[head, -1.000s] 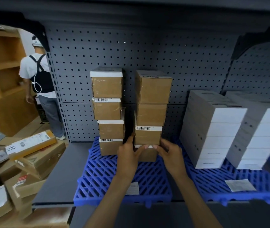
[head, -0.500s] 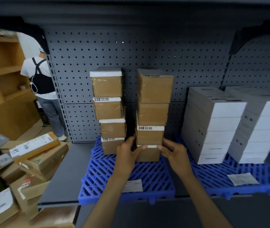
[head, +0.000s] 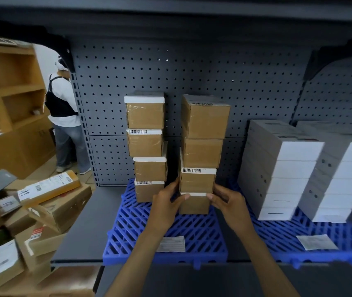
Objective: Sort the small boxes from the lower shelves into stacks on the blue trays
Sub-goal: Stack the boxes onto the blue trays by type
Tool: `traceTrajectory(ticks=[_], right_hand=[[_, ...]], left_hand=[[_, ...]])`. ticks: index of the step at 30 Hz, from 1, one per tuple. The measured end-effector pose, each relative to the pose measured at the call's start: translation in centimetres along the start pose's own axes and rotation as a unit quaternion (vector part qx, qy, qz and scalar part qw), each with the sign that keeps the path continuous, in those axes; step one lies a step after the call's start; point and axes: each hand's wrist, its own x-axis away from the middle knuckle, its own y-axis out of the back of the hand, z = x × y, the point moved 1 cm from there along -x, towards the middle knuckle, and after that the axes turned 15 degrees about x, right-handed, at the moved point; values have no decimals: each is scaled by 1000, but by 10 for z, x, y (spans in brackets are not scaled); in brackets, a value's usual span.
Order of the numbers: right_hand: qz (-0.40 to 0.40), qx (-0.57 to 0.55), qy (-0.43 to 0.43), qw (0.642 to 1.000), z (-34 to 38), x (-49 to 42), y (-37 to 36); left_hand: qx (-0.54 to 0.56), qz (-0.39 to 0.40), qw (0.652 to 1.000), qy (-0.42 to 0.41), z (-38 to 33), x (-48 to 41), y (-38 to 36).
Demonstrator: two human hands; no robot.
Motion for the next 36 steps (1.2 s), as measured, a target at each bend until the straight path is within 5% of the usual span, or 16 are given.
traceTrajectory(ticks=[19,36], right_hand=[[-143,-69,27,987,58,-26,12],[-156,-61,7,986,56,-21,9]], left_hand=[[72,-116,988,-76,-63,-26,-18],[90,-145,983,-66,-60,-22,-17]])
